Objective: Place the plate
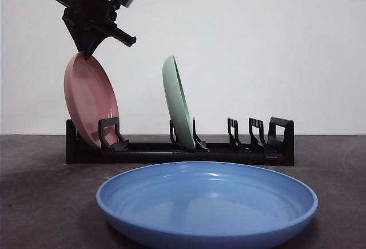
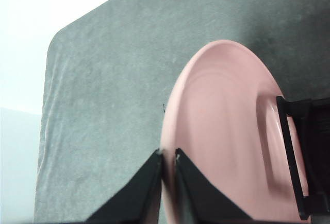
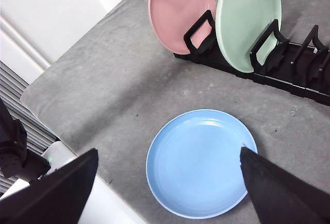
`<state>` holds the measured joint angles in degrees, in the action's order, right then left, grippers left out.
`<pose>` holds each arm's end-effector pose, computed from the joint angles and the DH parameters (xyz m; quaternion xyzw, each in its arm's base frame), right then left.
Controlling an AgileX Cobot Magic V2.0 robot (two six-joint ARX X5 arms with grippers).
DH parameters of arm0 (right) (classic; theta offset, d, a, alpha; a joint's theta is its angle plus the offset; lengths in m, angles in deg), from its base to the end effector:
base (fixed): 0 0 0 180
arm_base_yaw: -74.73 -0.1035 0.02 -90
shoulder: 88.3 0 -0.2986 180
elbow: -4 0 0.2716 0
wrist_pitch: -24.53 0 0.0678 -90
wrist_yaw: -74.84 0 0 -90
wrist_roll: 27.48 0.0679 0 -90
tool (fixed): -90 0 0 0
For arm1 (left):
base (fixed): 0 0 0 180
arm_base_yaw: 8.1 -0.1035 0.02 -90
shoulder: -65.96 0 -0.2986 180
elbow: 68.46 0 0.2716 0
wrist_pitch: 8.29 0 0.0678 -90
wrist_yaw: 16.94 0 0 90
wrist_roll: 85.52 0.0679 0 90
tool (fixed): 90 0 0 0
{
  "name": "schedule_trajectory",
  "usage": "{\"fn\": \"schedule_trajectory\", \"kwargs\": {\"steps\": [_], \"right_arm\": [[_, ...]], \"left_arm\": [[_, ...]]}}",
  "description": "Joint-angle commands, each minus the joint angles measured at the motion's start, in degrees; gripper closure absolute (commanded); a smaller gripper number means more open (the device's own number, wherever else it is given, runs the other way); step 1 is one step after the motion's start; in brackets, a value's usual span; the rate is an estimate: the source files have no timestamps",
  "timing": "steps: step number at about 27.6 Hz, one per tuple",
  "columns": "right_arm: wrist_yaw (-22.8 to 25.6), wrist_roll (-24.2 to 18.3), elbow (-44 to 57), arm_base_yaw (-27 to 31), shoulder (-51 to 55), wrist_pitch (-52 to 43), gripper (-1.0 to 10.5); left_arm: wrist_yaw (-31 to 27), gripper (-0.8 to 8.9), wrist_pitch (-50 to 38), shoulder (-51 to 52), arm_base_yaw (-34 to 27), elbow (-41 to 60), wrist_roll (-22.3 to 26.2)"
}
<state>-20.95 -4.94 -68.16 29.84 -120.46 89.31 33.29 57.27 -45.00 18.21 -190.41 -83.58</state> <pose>0.0647 0.0741 0.3803 0.1021 0.2800 0.3704 0.8797 0.4343 -0.1663 0.3363 0.2648 0.3860 0.0976 0.8783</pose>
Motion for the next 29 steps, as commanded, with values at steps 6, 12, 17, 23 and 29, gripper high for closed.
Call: {"fn": "schedule_trajectory", "kwargs": {"steps": [6,12,17,23,29], "right_arm": [[0.24,-0.5,-1.03,-0.35,-0.22,-0.26,5.1],[0.26,-0.72,-1.03,-0.35,-0.24,-0.07,5.1],[0.26,-0.94,-0.98,-0.35,-0.24,0.42,5.1],[0.28,-1.22,-0.94,-0.35,-0.24,0.42,5.1],[0.26,-1.38,-0.94,-0.35,-0.24,0.42,5.1]], "left_arm": [[-3.67,8.0,-0.57,-1.11,1.36,-1.9,1.79],[-6.4,8.0,-0.52,-1.07,2.6,-2.56,2.64],[-8.04,8.01,-0.09,-1.05,3.61,-5.18,3.39],[-8.59,8.01,2.1,-1.05,4.68,-10.29,3.41],[-8.9,8.01,4.96,-0.24,5.97,-14.14,3.21]]}}
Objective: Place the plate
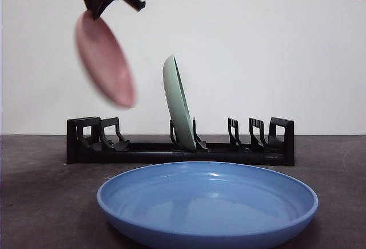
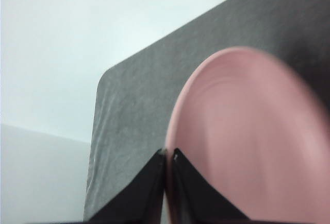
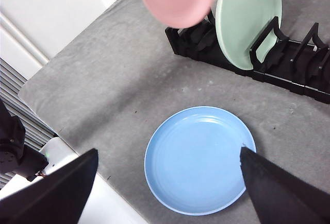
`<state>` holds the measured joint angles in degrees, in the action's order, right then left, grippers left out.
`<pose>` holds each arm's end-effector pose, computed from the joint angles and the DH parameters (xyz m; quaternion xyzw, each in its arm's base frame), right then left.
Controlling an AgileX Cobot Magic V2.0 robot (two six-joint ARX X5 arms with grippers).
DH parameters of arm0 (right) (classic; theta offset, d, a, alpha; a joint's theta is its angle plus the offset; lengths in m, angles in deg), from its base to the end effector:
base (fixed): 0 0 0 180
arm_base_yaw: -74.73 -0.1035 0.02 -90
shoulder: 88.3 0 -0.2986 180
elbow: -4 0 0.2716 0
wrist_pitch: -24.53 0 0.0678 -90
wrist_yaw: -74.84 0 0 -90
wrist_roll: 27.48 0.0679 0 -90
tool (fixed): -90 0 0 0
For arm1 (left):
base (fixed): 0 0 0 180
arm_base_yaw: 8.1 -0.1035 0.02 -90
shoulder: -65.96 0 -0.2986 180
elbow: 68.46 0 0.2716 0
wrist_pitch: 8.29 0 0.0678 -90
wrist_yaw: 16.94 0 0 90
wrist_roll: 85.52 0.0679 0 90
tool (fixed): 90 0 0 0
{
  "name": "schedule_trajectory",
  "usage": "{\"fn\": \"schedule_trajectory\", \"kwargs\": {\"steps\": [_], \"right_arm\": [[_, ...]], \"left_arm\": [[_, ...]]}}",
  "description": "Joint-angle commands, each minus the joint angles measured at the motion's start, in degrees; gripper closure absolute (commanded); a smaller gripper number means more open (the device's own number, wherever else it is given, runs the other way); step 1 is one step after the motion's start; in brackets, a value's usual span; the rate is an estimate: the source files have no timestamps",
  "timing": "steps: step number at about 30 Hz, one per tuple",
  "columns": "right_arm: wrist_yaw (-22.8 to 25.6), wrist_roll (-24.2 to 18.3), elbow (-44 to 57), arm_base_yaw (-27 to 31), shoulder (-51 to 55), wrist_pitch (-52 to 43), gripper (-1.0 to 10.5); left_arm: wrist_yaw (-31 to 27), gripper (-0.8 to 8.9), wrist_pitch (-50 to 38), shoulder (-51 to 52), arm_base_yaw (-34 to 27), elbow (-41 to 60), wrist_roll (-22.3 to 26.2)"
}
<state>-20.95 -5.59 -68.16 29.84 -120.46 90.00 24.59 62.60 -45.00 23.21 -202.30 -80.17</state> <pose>0.0642 0.0736 0.3788 0.0950 0.2832 0.3704 0.8795 0.4130 -0.1917 0.4041 0.3028 0.3182 0.1216 0.8901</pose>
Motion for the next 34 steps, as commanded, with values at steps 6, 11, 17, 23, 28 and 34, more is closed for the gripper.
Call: {"fn": "schedule_trajectory", "kwargs": {"steps": [6,11,17,23,28,34], "right_arm": [[0.26,-0.72,-0.94,-0.35,-0.24,-0.31,5.1],[0.26,-0.68,-0.94,-0.35,-0.24,-0.33,5.1],[0.26,0.0,-0.94,-0.35,-0.24,-0.33,5.1],[0.26,0.2,-0.94,-0.35,-0.24,-0.33,5.1],[0.26,0.24,-0.94,-0.35,-0.24,-0.33,5.1],[0.24,0.46,-0.94,-0.35,-0.24,-0.33,5.1]], "left_arm": [[-0.17,8.01,2.89,2.73,1.49,-2.25,-0.28],[-0.15,8.02,7.43,6.47,1.51,-2.25,-2.36],[1.81,8.02,13.29,12.59,1.51,-2.25,-5.33],[9.33,8.03,19.5,18.91,1.51,-2.25,-10.58],[18.19,8.03,23.06,22.82,2.89,-2.21,-13.44],[24.17,8.03,24.22,27.12,5.84,-1.9,-14.1]]}}
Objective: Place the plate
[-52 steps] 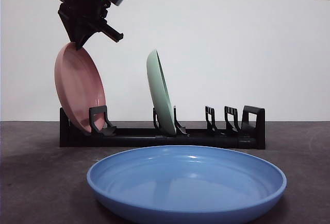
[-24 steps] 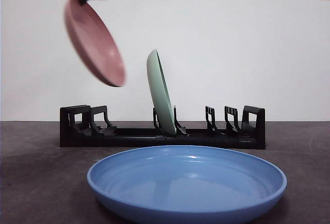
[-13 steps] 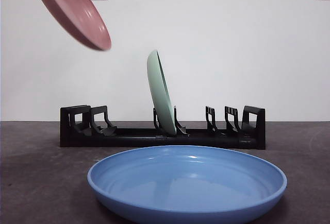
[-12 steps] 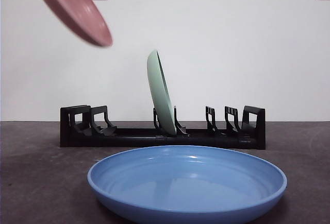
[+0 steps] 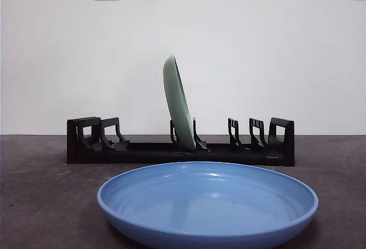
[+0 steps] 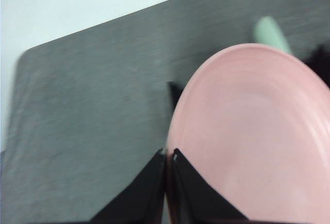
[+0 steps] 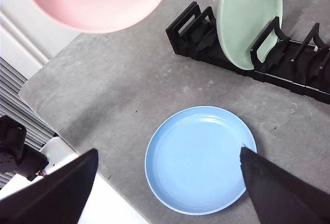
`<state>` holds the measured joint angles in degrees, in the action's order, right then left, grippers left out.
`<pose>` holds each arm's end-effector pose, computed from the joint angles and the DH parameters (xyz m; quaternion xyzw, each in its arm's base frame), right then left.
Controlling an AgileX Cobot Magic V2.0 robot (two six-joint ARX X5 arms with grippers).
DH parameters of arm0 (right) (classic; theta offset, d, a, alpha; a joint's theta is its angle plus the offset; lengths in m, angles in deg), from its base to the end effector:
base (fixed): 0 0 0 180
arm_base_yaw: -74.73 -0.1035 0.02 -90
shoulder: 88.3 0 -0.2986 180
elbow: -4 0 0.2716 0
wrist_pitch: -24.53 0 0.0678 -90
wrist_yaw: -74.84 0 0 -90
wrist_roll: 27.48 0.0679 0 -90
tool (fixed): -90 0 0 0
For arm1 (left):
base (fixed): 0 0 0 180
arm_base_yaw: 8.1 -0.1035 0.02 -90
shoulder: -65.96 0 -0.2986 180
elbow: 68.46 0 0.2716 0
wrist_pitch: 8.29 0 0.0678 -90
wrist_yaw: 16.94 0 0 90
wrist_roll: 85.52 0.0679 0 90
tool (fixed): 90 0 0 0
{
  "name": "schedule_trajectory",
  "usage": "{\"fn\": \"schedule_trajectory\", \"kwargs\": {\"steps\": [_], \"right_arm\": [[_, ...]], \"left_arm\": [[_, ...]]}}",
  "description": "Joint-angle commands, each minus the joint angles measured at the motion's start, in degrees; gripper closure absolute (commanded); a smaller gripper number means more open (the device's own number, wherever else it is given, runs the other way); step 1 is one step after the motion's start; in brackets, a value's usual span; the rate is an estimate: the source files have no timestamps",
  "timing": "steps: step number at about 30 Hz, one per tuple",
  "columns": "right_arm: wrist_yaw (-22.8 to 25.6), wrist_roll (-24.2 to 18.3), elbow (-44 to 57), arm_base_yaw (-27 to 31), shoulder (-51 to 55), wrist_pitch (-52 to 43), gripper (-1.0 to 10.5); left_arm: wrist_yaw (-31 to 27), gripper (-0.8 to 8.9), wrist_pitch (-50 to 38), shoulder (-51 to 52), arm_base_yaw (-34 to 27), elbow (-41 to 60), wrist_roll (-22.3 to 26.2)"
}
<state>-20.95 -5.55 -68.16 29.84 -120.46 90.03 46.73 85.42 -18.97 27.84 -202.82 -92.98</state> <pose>0.0642 0.0736 0.3788 0.0952 0.2836 0.3703 0.8795 0.2301 -0.1296 0.5174 0.1344 0.3269 -0.0564 0.9337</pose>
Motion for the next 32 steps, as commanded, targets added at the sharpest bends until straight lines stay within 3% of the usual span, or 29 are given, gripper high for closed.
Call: {"fn": "schedule_trajectory", "kwargs": {"steps": [1,8,15,26,32], "right_arm": [[0.24,0.48,-0.94,-0.35,-0.24,-0.35,5.1],[0.22,0.59,-0.94,-0.35,-0.26,-0.35,5.1],[0.09,0.57,-0.94,-0.35,-0.26,-0.35,5.1],[-0.22,0.7,-0.94,-0.35,-0.28,-0.33,5.1],[-0.22,1.95,-0.94,-0.35,-0.28,0.15,5.1]], "left_arm": [[3.23,8.04,1.42,1.9,1.79,-1.16,-1.62],[8.26,8.04,0.68,7.98,4.57,5.79,-2.84],[14.56,8.04,-7.5,17.42,5.33,23.71,-4.5],[27.47,8.04,-30.88,26.67,5.33,52.94,-9.66],[29.7,8.04,-44.19,26.71,5.33,65.81,-11.89]]}}
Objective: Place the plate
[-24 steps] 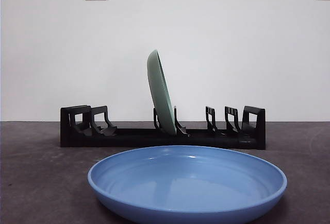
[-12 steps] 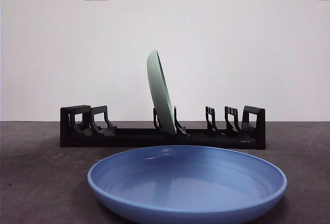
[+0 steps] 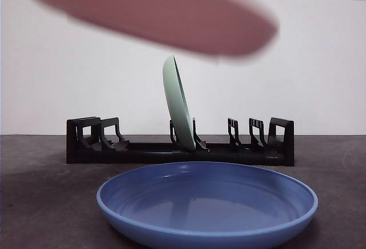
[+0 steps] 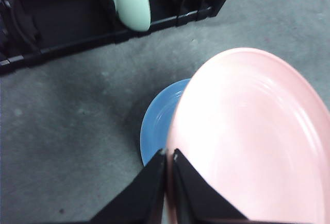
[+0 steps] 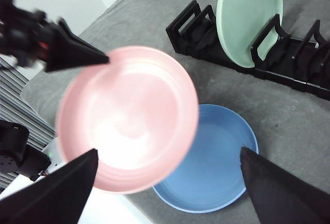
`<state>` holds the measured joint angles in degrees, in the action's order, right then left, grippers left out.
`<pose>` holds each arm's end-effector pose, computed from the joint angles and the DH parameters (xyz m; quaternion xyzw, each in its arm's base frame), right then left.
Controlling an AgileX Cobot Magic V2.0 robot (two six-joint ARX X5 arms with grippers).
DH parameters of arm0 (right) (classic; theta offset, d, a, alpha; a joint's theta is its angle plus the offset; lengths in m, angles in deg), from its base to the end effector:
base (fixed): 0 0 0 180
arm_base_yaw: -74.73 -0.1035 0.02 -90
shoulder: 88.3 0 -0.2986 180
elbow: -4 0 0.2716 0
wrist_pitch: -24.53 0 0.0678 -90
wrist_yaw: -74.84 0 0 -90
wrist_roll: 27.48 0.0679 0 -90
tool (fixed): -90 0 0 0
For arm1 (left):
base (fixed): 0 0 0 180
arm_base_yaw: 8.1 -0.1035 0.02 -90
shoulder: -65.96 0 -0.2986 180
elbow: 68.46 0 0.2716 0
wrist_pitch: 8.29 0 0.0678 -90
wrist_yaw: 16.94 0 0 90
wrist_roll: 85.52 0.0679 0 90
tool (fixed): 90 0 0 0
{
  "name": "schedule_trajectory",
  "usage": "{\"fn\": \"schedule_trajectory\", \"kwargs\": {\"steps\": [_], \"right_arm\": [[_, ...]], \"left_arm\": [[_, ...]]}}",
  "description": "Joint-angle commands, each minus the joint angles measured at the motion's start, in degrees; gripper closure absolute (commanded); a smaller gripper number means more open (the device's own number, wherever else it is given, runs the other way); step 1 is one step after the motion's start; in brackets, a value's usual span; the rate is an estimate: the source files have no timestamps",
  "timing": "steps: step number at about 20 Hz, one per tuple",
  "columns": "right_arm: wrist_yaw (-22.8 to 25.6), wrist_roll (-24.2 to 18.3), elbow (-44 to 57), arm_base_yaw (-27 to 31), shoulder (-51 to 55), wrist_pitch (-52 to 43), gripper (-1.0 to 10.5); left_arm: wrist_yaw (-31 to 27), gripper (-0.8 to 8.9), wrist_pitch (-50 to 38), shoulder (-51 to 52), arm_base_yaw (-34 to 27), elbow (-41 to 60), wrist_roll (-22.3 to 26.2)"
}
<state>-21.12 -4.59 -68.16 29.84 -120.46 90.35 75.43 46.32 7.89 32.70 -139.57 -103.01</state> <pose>0.0638 0.0735 0.3781 0.1017 0.2895 0.3684 0.8776 0.1709 -0.1512 0.3282 -0.0167 0.3835 -0.2890 0.8770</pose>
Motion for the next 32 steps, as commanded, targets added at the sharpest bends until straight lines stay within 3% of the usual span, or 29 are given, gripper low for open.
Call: {"fn": "schedule_trajectory", "kwargs": {"steps": [1,6,14,21,32], "right_arm": [[-0.02,1.14,-0.94,-0.35,-0.28,-0.02,5.1],[0.02,1.6,-0.94,-0.35,-0.28,0.15,5.1],[0.0,1.77,-0.94,-0.35,-0.28,0.2,5.1],[-0.02,1.77,-0.94,-0.35,-0.28,0.24,5.1],[-0.02,1.81,-0.94,-0.35,-0.28,1.42,5.1]], "left_arm": [[1.75,8.04,-7.34,-0.15,0.48,4.2,-2.34],[3.67,8.04,-20.5,-1.27,0.48,13.14,-3.15],[5.84,8.04,-29.99,-11.28,0.48,16.44,-2.93],[5.62,8.04,-34.05,-19.47,0.42,16.44,-1.6],[2.08,8.03,-34.1,-20.0,-0.24,16.44,-1.18]]}}
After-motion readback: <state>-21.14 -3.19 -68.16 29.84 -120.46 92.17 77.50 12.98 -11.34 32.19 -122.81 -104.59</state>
